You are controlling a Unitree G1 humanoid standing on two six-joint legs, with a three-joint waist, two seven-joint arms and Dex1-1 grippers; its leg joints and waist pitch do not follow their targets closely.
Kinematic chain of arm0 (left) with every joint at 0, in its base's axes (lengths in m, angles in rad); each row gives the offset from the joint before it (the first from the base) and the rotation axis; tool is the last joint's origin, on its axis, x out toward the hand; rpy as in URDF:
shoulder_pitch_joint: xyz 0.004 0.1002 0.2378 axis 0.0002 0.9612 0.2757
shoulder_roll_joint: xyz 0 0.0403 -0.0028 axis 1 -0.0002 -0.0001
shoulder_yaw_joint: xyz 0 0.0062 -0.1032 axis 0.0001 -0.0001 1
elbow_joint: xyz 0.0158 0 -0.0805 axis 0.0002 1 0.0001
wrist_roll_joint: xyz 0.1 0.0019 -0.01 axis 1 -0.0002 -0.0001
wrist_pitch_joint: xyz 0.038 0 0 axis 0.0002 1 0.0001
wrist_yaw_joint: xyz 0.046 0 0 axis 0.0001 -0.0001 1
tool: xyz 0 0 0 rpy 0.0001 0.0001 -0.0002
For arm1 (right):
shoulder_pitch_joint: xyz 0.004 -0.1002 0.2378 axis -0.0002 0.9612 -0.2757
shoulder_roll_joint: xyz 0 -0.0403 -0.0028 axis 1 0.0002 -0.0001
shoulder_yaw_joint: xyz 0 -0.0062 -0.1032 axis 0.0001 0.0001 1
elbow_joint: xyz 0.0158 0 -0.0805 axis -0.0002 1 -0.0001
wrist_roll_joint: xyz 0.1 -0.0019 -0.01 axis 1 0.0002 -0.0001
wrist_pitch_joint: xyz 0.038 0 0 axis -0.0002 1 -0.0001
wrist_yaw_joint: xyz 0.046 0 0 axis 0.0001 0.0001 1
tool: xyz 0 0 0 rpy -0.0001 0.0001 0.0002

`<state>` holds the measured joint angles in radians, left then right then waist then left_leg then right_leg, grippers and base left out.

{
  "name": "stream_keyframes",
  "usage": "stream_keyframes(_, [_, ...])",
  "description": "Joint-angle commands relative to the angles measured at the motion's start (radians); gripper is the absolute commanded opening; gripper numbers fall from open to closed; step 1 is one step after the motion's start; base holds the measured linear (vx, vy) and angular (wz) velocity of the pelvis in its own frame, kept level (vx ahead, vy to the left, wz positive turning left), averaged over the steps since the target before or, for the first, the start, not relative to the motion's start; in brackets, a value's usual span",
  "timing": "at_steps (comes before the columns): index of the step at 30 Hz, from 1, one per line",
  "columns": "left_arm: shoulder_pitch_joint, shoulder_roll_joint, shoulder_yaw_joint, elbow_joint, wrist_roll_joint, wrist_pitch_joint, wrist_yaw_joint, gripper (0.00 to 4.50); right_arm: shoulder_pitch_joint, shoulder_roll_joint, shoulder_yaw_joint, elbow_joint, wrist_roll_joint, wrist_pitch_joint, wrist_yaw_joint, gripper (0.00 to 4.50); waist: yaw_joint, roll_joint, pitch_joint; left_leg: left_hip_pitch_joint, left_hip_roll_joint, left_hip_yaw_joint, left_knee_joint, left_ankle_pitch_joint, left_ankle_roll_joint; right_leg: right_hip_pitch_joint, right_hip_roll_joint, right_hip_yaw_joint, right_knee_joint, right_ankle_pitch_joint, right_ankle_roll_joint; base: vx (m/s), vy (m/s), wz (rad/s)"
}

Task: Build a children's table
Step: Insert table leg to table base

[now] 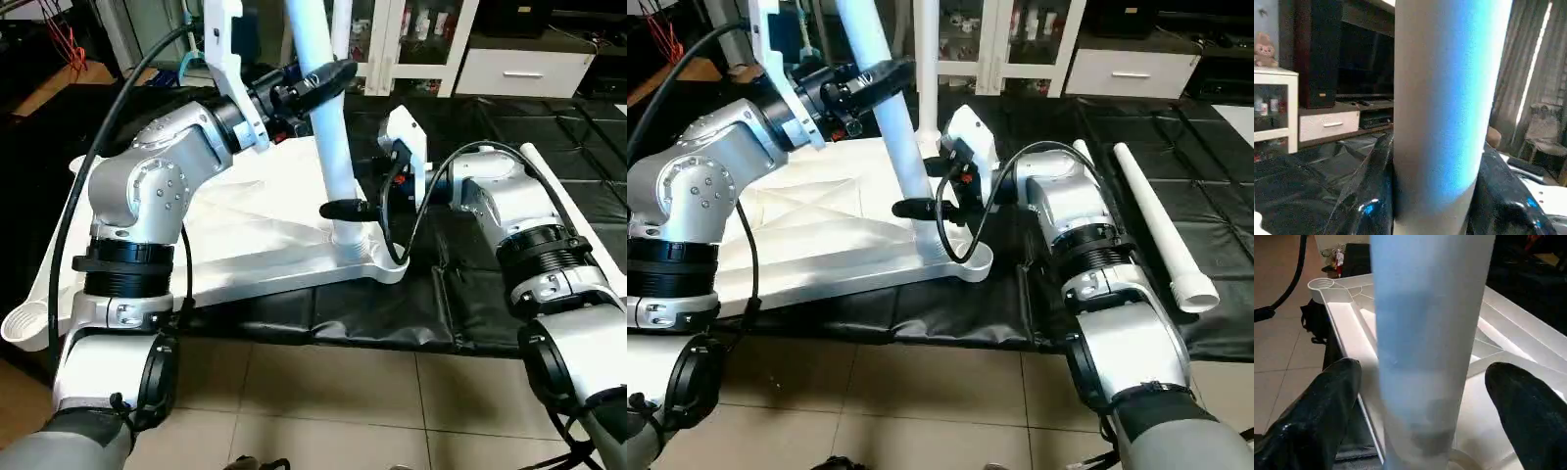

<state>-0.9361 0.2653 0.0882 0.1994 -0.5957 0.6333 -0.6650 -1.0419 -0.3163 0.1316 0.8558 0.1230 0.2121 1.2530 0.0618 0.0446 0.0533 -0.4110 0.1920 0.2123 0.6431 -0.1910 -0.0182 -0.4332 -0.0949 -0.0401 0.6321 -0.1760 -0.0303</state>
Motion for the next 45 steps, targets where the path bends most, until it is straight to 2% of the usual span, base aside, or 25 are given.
stream_keyframes(1, [-0.03,0.005,-0.009,-0.037,-0.008,0.011,-0.012,1.65,0.005,-0.001,0.019,0.023,-0.013,-0.009,0.008,4.09,0.002,-0.014,-0.085,0.032,0.029,-0.02,-0.063,-0.077,0.086,0.064,-0.035,0.017,-0.049,-0.034,-0.274,0.0,0.0,0.0])
stream_keyframes(6, [-0.031,0.005,-0.01,-0.044,-0.01,0.016,-0.021,1.65,0.015,0.005,0.022,0.031,-0.017,-0.003,0.011,3.68,0.002,-0.012,-0.086,0.031,0.029,-0.02,-0.062,-0.071,0.091,0.065,-0.035,0.017,-0.047,-0.023,-0.276,0.0,0.0,0.0])
stream_keyframes(16, [-0.034,0.008,-0.012,-0.047,-0.009,0.02,-0.032,1.65,0.027,0.011,0.036,0.054,-0.035,-0.009,0.011,3.66,0.003,-0.007,-0.086,0.033,0.029,-0.021,-0.064,-0.085,0.083,0.064,-0.034,0.016,-0.048,-0.027,-0.279,0.0,0.0,0.0])
stream_keyframes(18, [-0.035,0.008,-0.011,-0.052,-0.012,0.025,-0.035,1.65,0.03,0.012,0.039,0.054,-0.037,-0.009,0.013,3.31,0.003,-0.007,-0.086,0.032,0.029,-0.021,-0.064,-0.08,0.084,0.065,-0.034,0.016,-0.046,-0.017,-0.279,0.0,0.0,0.0])
stream_keyframes(20, [-0.034,0.01,-0.013,-0.053,-0.01,0.026,-0.038,1.65,0.031,0.013,0.04,0.053,-0.038,-0.009,0.013,3.29,0.003,-0.008,-0.086,0.032,0.029,-0.021,-0.063,-0.081,0.086,0.065,-0.034,0.016,-0.047,-0.014,-0.281,0.0,0.0,0.0])
stream_keyframes(21, [-0.034,0.01,-0.013,-0.054,-0.01,0.026,-0.039,1.65,0.032,0.013,0.04,0.053,-0.038,-0.008,0.013,3.18,0.003,-0.008,-0.086,0.031,0.029,-0.021,-0.063,-0.079,0.086,0.066,-0.035,0.016,-0.046,-0.013,-0.281,0.0,0.0,0.0])
stream_keyframes(22, [-0.033,0.011,-0.014,-0.055,-0.009,0.028,-0.04,1.65,0.032,0.013,0.041,0.052,-0.038,-0.008,0.014,3.01,0.003,-0.005,-0.086,0.032,0.029,-0.022,-0.063,-0.079,0.085,0.064,-0.033,0.016,-0.046,-0.012,-0.281,0.0,0.0,0.0])
stream_keyframes(34, [-0.036,0.008,-0.02,-0.058,-0.007,0.035,-0.053,1.64,0.037,0.02,0.041,0.047,-0.042,-0.006,0.021,2.03,0.003,-0.005,-0.086,0.032,0.029,-0.022,-0.063,-0.084,0.086,0.065,-0.034,0.016,-0.046,-0.007,-0.286,0.0,0.0,0.0])
stream_keyframes(40, [-0.038,0.008,-0.02,-0.054,-0.004,0.034,-0.056,1.64,0.038,0.022,0.035,0.044,-0.037,-0.005,0.019,1.93,0.003,-0.005,-0.086,0.033,0.03,-0.022,-0.064,-0.086,0.085,0.065,-0.035,0.016,-0.046,-0.009,-0.285,0.0,0.0,0.0])
stream_keyframes(41, [-0.038,0.009,-0.021,-0.053,-0.002,0.033,-0.057,1.64,0.038,0.022,0.033,0.043,-0.035,-0.005,0.018,1.93,0.003,-0.001,-0.086,0.033,0.03,-0.023,-0.064,-0.088,0.083,0.065,-0.035,0.016,-0.046,-0.01,-0.285,0.0,0.0,0.0])
stream_keyframes(42, [-0.041,0.011,-0.022,-0.044,0.014,0.035,-0.035,1.64,0.036,0.023,0.022,0.045,-0.031,-0.008,0.01,1.93,0.002,-0.004,-0.086,0.033,0.029,-0.022,-0.064,-0.091,0.082,0.065,-0.034,0.016,-0.047,-0.01,-0.284,0.0,0.0,0.0])
stream_keyframes(44, [-0.042,0.008,-0.015,-0.038,0.016,0.039,-0.02,1.64,0.033,0.022,0.013,0.049,-0.029,-0.013,0.004,1.93,0.002,-0.003,-0.087,0.033,0.03,-0.023,-0.064,-0.085,0.082,0.065,-0.034,0.015,-0.045,0.0,-0.284,0.0,0.0,0.0])
stream_keyframes(45, [-0.042,0.007,-0.011,-0.037,0.012,0.039,-0.02,2.2,0.032,0.022,0.011,0.05,-0.028,-0.014,0.003,1.92,0.002,-0.006,-0.087,0.032,0.029,-0.022,-0.063,-0.085,0.084,0.066,-0.035,0.016,-0.045,-0.001,-0.286,0.0,0.0,0.0])
